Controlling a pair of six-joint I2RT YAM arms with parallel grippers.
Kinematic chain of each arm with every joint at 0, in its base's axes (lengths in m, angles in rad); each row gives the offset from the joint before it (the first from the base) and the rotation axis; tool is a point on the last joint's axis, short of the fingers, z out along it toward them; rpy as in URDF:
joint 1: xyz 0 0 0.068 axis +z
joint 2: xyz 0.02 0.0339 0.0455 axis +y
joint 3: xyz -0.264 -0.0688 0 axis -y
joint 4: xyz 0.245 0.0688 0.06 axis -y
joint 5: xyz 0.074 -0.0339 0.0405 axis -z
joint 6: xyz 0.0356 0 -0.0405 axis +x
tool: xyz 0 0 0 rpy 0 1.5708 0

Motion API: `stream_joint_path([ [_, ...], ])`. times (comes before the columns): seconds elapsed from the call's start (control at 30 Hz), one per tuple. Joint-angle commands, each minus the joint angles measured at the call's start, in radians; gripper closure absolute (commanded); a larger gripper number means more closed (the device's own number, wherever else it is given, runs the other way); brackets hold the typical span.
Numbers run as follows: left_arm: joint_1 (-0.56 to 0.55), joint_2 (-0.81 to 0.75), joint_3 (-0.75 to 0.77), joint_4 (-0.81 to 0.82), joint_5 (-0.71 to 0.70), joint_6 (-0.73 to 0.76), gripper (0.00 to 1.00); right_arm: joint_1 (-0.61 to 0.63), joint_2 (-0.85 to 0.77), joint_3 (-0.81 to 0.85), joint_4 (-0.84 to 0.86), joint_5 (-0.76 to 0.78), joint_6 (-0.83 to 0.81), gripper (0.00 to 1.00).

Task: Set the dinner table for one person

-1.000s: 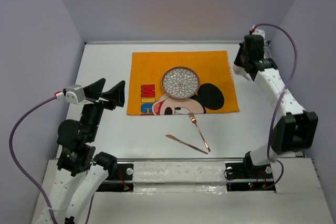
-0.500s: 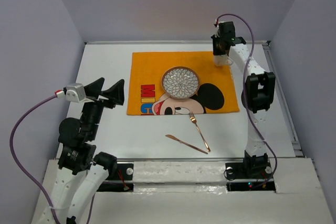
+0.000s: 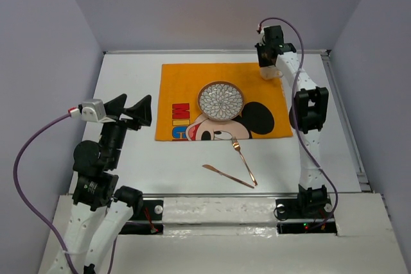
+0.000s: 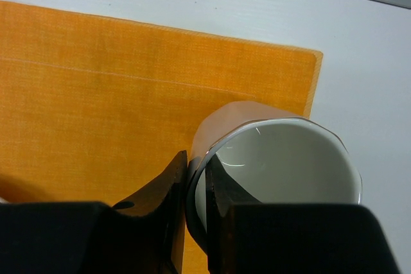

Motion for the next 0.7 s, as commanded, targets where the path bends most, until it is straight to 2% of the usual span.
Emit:
stream_joint_path([
  [0.0, 0.014, 0.012, -0.004, 0.048, 0.018, 0.004, 0.01, 0.002, 0.007, 0.075, 0.043, 0.020, -0.033, 1.00],
  [0.07, 0.016, 0.014, -0.004, 0.049, 0.018, 0.004, 0.01, 0.002, 0.015, 0.083, 0.043, 0.021, -0.030, 0.96],
  [0.1, 0.017, 0.015, -0.004, 0.049, 0.018, 0.004, 0.01, 0.002, 0.019, 0.090, 0.045, 0.017, -0.029, 0.75],
  [0.13, 0.019, 0.014, -0.004, 0.049, 0.019, 0.004, 0.01, 0.002, 0.019, 0.093, 0.043, 0.017, -0.027, 0.64],
  [0.17, 0.019, 0.014, -0.004, 0.049, 0.019, 0.004, 0.01, 0.002, 0.016, 0.100, 0.045, 0.020, -0.027, 0.49],
  [0.27, 0.023, 0.014, -0.005, 0.049, 0.019, 0.004, 0.01, 0.002, -0.010, 0.097, 0.043, 0.038, -0.027, 0.31],
  [0.4, 0.028, 0.015, -0.004, 0.049, 0.022, 0.001, 0.01, 0.002, -0.072, 0.077, 0.041, 0.038, -0.012, 0.23],
  [0.5, 0.033, 0.014, -0.004, 0.049, 0.027, -0.001, 0.01, 0.002, -0.177, 0.002, 0.044, 0.006, 0.084, 0.20],
  [0.57, 0.036, 0.012, -0.002, 0.048, 0.031, -0.001, 0.01, 0.016, -0.262, -0.162, 0.081, -0.044, 0.153, 0.20],
  [0.6, 0.037, 0.006, -0.002, 0.049, 0.031, -0.001, 0.01, 0.042, -0.372, -0.248, 0.172, -0.076, 0.195, 0.20],
  [0.63, 0.039, 0.002, -0.002, 0.049, 0.031, -0.001, 0.01, 0.057, -0.432, -0.438, 0.231, -0.078, 0.215, 0.20],
  [0.67, 0.039, -0.001, -0.002, 0.049, 0.030, -0.001, 0.01, 0.074, -0.491, -0.531, 0.280, -0.080, 0.240, 0.20],
])
